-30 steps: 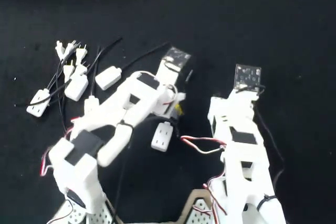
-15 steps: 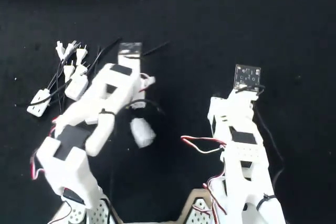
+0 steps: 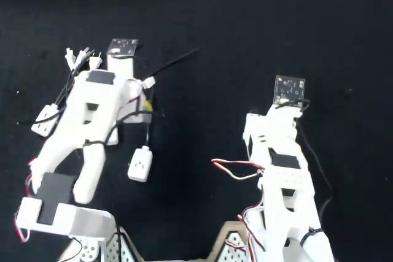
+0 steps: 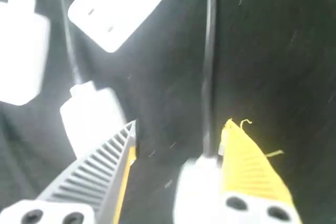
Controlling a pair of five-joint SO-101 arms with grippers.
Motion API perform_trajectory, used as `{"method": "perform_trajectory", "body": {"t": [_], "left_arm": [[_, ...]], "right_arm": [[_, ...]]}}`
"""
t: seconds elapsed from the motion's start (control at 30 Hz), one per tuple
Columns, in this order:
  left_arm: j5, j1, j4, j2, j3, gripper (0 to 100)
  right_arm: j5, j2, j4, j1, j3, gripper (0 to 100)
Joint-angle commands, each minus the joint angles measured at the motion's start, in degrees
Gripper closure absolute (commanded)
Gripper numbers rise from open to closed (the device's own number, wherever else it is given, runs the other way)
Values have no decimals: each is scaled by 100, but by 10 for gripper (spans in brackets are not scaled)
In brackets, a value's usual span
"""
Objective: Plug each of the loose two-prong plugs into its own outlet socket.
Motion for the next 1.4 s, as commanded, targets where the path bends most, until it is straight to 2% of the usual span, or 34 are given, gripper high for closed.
{"method": "perform_trajectory", "body": {"t": [0.0, 0.13, 0.27, 0.43, 0.53, 0.67, 0.77, 0.93, 1.03, 1.2, 1.27, 1.37], "left_arm": [[-1626, -286, 976, -484, 259, 740], [-2286, -796, 1178, -642, 681, 741], [-2549, -1156, 835, -800, 1209, 741], [-2505, -892, 273, -1266, 1982, 741], [-1908, -365, 18, -1670, 2264, 741], [-879, 716, -176, -2092, 2316, 741], [-255, 1455, -659, -2215, 2343, 741], [369, 1851, -1204, -2268, 2114, 740], [167, 1560, -905, -2268, 1877, 740], [-923, 857, -343, -2198, 1851, 740], [-1143, 848, -396, -2198, 2176, 740], [-949, 1112, -844, -2198, 2633, 739]], "right_arm": [[26, -180, -97, -44, -347, 828], [26, -180, -97, -53, -365, 828], [26, -180, -97, -53, -365, 828], [26, -180, -97, -53, -365, 828], [26, -180, -97, -53, -365, 828], [26, -180, -97, -53, -356, 828], [26, -180, -88, -35, -338, 828], [26, -180, -88, -18, -330, 828], [26, -180, -88, -9, -330, 828], [26, -180, -88, -9, -356, 828], [26, -189, -97, -9, -365, 828], [26, -189, -97, 0, -409, 828]]}}
